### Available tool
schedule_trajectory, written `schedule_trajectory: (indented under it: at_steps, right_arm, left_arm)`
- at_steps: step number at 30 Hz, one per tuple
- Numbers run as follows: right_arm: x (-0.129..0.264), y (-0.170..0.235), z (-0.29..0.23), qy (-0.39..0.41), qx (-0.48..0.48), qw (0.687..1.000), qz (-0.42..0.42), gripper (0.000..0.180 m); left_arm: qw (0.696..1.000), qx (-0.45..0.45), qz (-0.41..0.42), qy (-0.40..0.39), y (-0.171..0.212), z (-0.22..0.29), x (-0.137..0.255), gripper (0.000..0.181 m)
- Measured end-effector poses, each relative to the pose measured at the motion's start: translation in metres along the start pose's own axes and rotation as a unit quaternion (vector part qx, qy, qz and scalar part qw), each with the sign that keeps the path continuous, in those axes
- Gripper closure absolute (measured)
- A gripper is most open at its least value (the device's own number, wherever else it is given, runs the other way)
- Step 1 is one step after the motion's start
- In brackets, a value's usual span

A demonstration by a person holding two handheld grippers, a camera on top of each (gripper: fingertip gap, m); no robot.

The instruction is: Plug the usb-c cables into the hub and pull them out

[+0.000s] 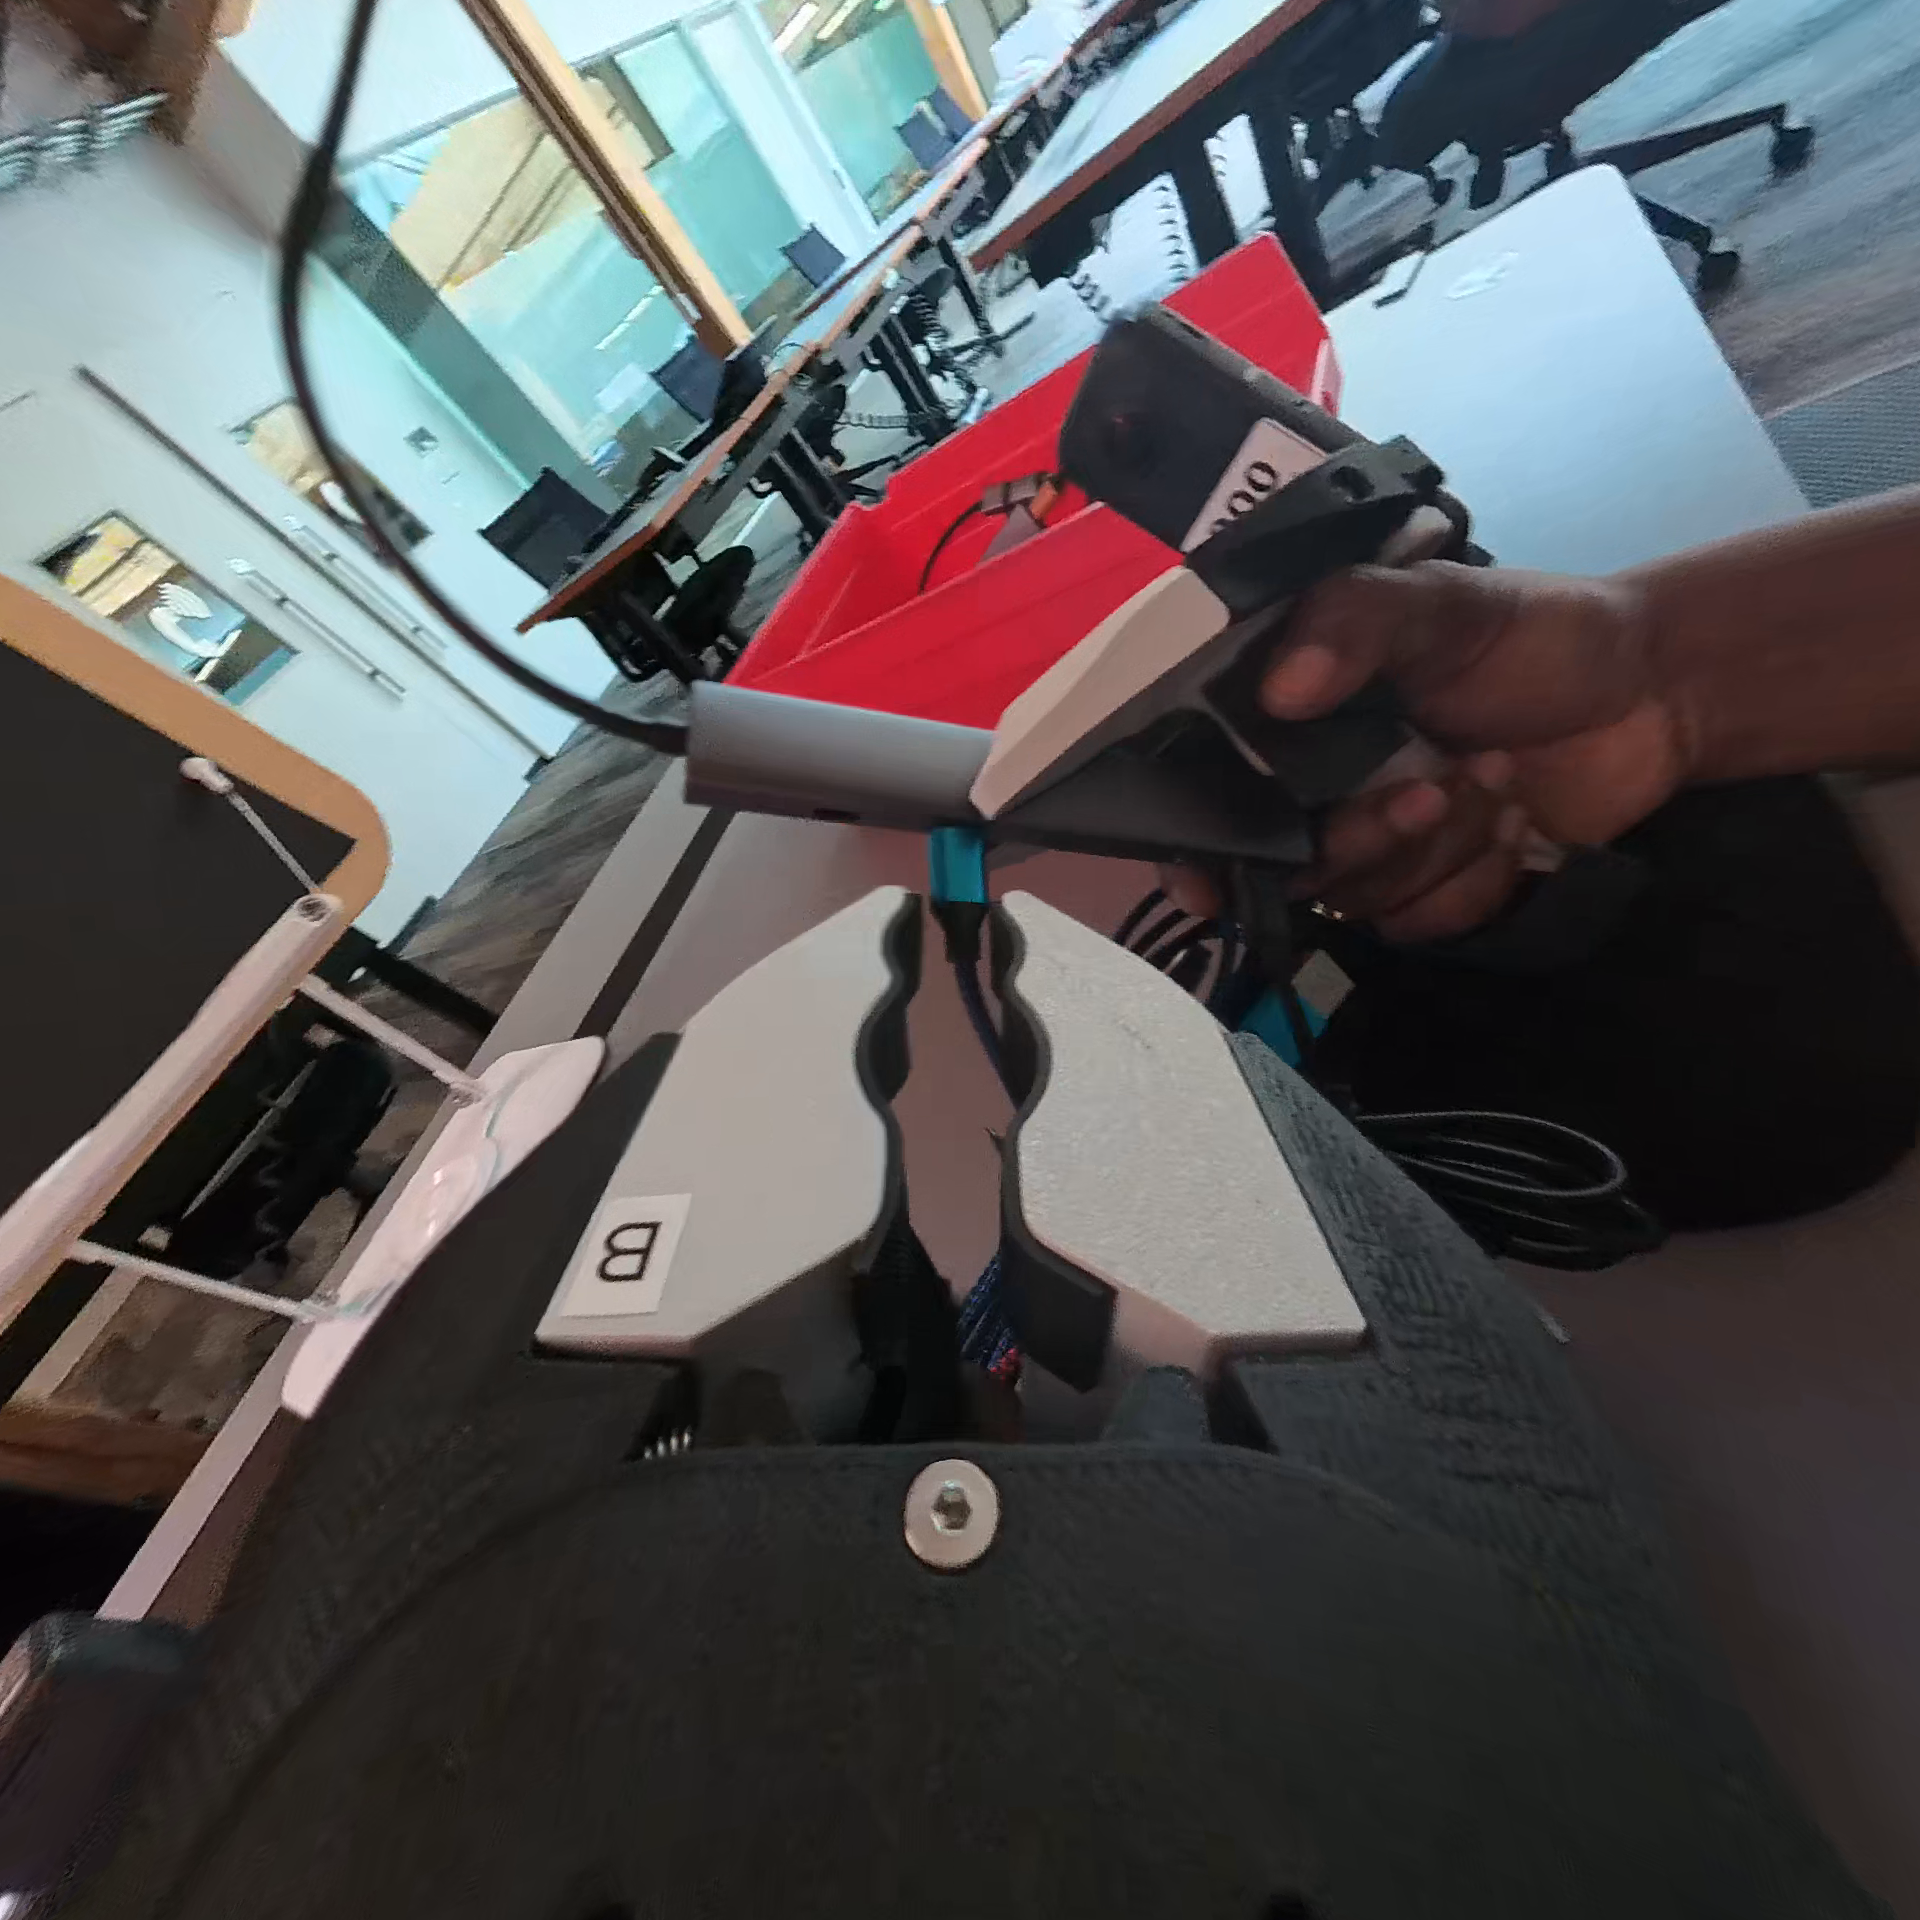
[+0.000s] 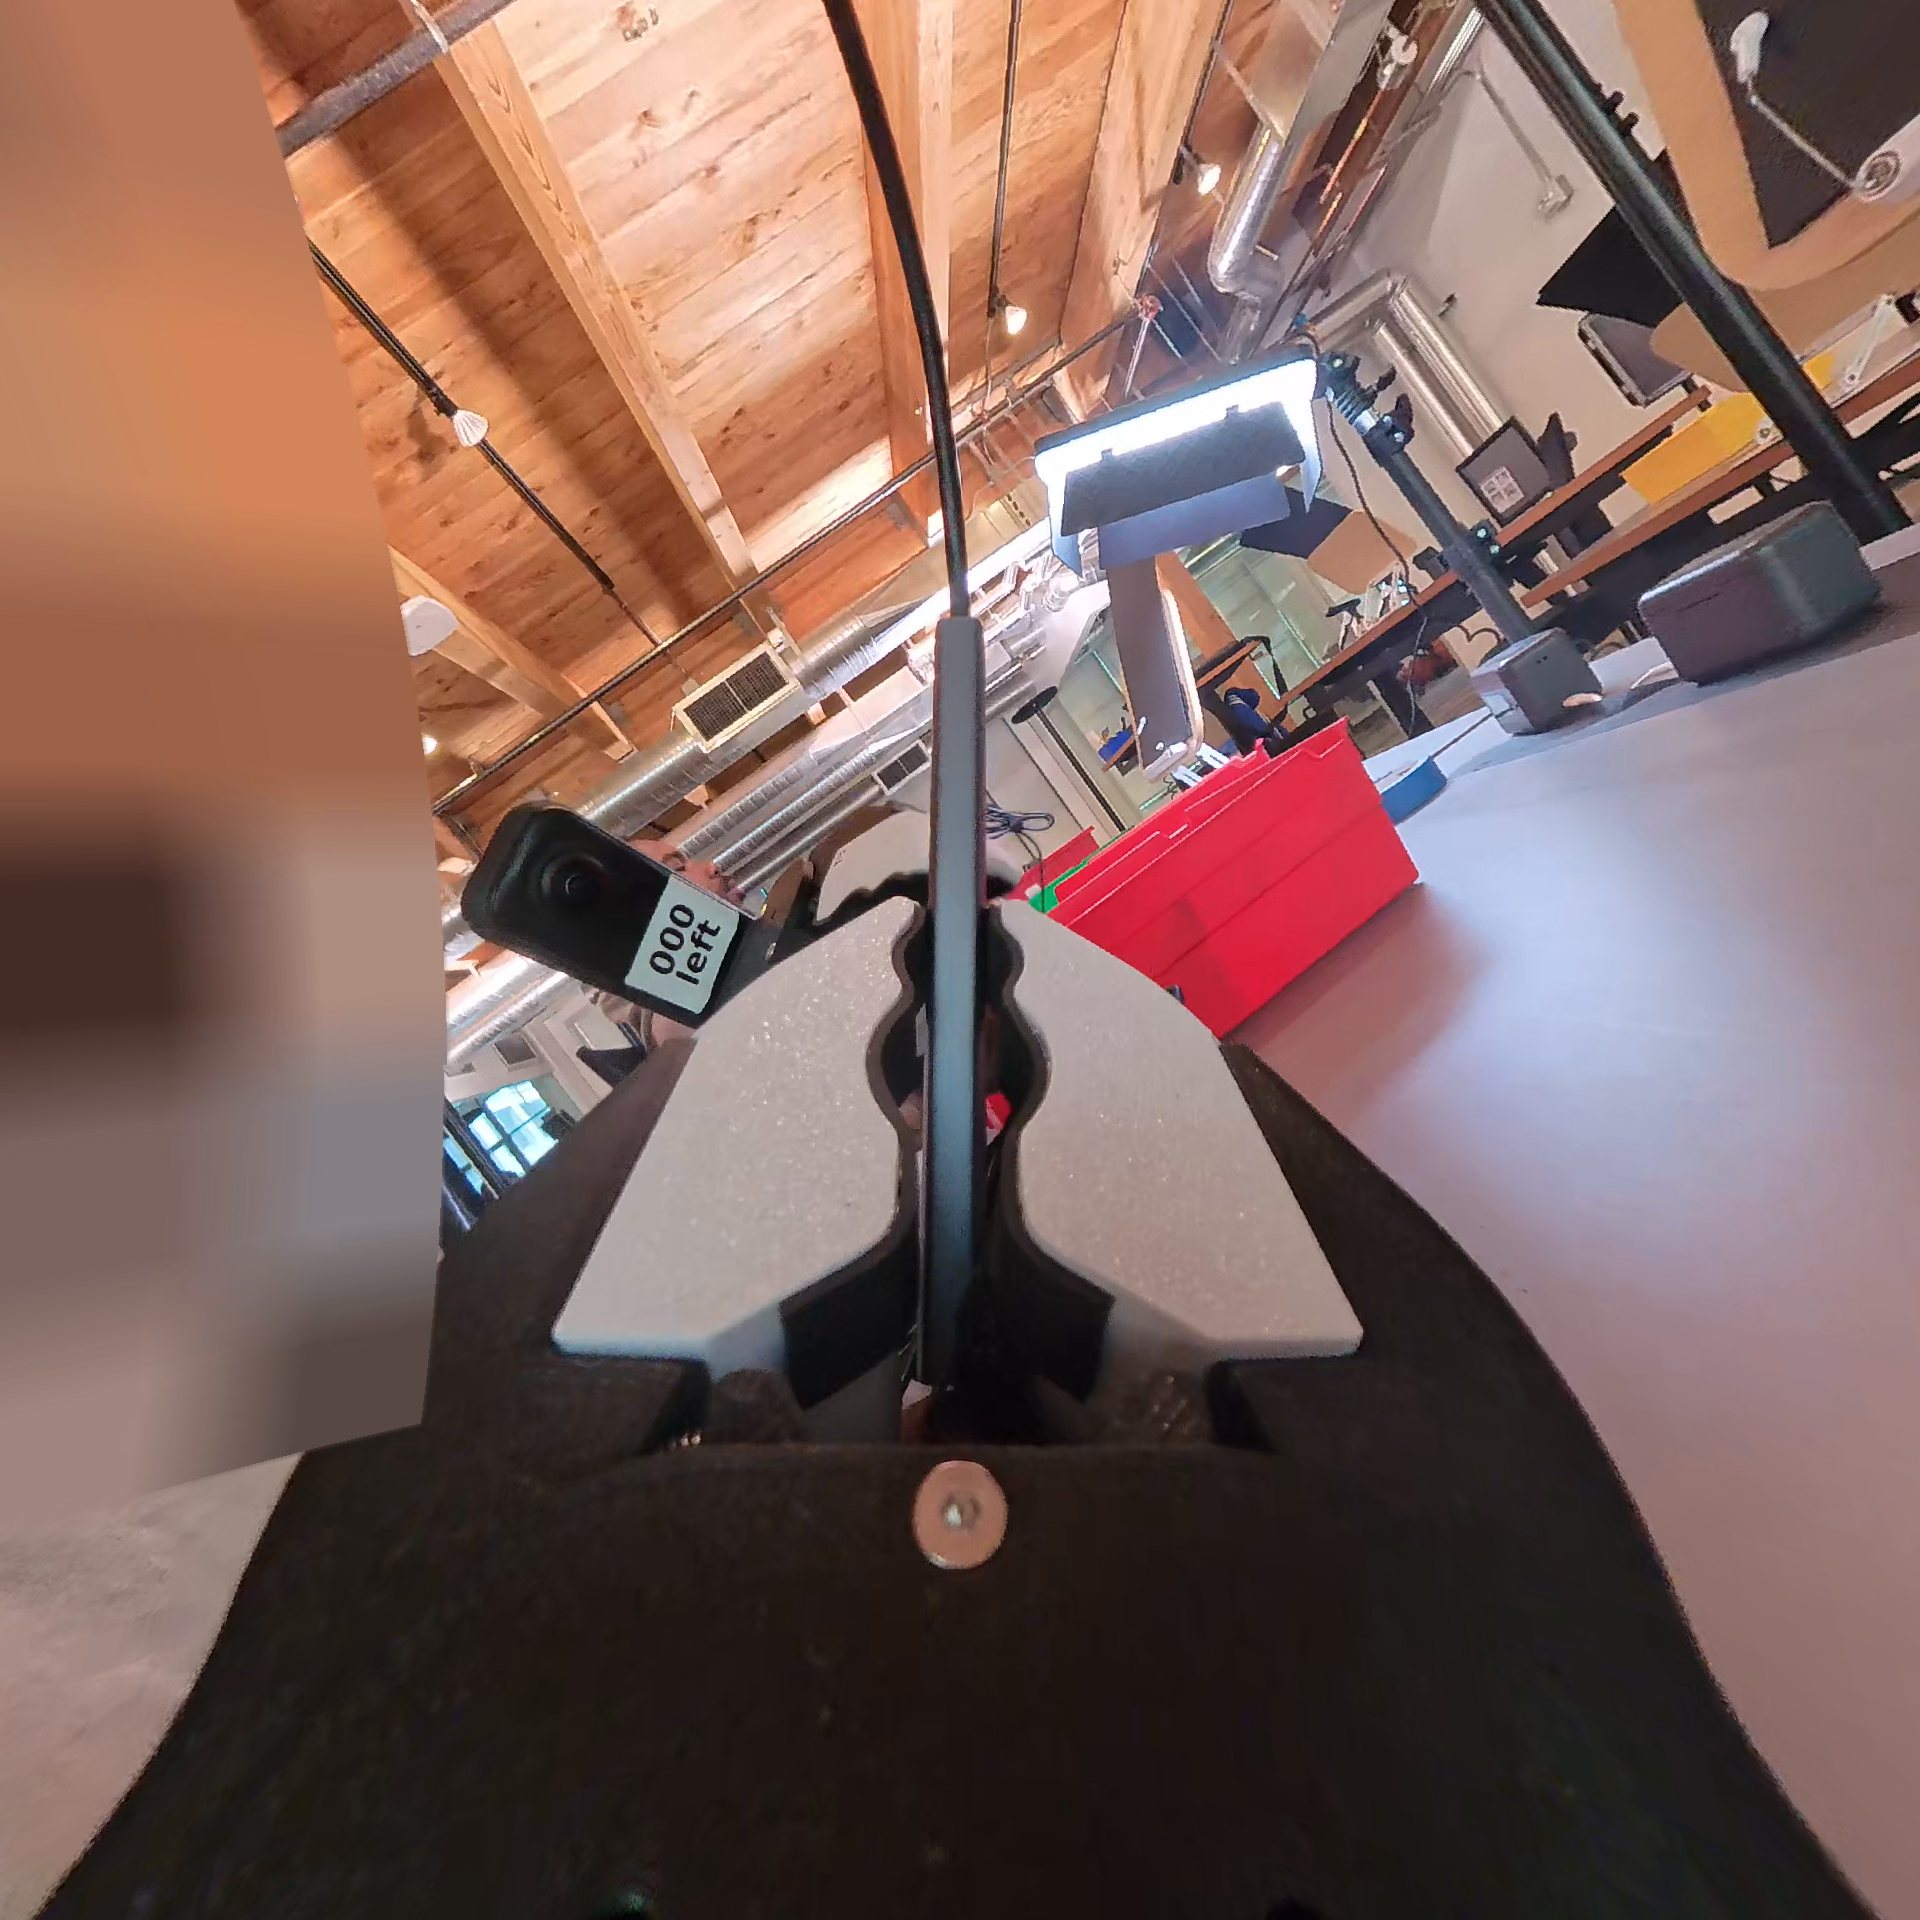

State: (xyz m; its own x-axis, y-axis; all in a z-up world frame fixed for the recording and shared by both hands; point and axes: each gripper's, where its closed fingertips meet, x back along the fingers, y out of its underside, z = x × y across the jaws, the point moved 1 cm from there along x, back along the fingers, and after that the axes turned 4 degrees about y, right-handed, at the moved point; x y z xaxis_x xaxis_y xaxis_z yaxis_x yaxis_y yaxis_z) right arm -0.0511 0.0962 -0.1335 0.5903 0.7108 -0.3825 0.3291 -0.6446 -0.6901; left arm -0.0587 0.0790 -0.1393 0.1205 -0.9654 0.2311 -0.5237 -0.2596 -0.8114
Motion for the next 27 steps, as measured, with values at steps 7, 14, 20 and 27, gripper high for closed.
schedule_trajectory:
  at_steps: [7,14,20,27]
  right_arm:
    - [-0.009,0.019,-0.002,0.028,0.070,0.995,-0.060,0.171]
    - [-0.006,0.007,-0.013,0.013,0.108,0.994,-0.009,0.171]
    - [0.035,-0.058,-0.031,0.045,0.152,0.972,0.175,0.171]
    - [0.098,-0.156,-0.105,0.106,0.324,0.884,0.319,0.170]
  left_arm:
    - [0.999,-0.018,-0.020,0.017,0.003,-0.001,0.011,0.171]
    - [0.999,-0.023,0.017,-0.047,-0.016,-0.013,0.013,0.150]
    - [0.922,0.044,0.275,-0.270,-0.081,-0.069,0.102,0.136]
    - [0.694,0.248,0.495,-0.459,-0.060,-0.112,0.267,0.123]
